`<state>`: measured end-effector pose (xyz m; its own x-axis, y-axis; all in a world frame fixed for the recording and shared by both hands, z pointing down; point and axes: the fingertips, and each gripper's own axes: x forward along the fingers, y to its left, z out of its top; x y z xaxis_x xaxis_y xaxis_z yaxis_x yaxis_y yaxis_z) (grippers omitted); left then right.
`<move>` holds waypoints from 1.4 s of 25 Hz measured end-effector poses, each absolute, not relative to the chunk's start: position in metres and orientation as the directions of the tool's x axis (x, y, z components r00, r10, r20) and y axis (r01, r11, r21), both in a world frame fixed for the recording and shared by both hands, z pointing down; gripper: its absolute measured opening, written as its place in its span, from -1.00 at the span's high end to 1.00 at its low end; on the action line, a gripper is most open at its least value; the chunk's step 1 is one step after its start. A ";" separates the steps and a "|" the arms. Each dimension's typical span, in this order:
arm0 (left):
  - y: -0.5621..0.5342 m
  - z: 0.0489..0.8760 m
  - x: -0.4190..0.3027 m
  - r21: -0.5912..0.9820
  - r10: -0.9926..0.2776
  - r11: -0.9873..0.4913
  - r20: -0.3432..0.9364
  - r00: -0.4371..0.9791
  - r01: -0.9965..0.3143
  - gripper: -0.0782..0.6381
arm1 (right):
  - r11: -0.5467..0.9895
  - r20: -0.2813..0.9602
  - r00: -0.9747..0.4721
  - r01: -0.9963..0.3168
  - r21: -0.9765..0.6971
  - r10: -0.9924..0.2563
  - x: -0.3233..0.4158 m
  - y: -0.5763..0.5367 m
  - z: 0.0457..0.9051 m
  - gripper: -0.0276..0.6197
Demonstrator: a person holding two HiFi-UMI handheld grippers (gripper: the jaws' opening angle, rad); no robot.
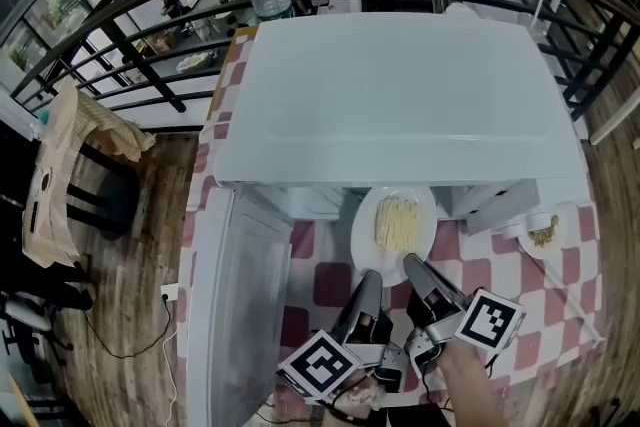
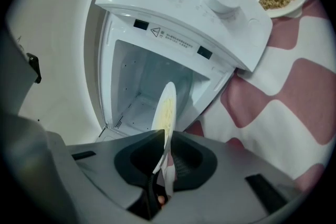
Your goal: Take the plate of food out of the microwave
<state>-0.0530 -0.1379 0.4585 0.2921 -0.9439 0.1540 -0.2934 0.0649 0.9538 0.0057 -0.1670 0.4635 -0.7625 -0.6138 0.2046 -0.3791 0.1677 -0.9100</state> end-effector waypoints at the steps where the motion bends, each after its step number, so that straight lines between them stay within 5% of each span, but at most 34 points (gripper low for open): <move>1: -0.136 0.455 -0.051 0.956 -0.946 0.057 0.145 0.292 -0.289 0.64 | 0.169 0.203 -0.764 -0.378 -0.910 -0.613 0.007 -0.164 0.462 0.81; 21: -0.058 0.434 -0.023 0.947 -0.933 0.172 0.246 0.264 -0.272 0.66 | 0.161 0.202 -0.771 -0.366 -0.917 -0.604 0.041 -0.099 0.427 0.81; 29: -0.041 0.418 -0.015 0.943 -0.930 0.188 0.261 0.260 -0.275 0.66 | 0.042 0.274 -0.746 -0.374 -0.927 -0.607 0.056 -0.077 0.422 0.81; 35: -0.033 0.409 -0.009 0.947 -0.927 0.181 0.254 0.274 -0.267 0.66 | 0.151 0.209 -0.762 -0.373 -0.916 -0.613 0.058 -0.075 0.402 0.81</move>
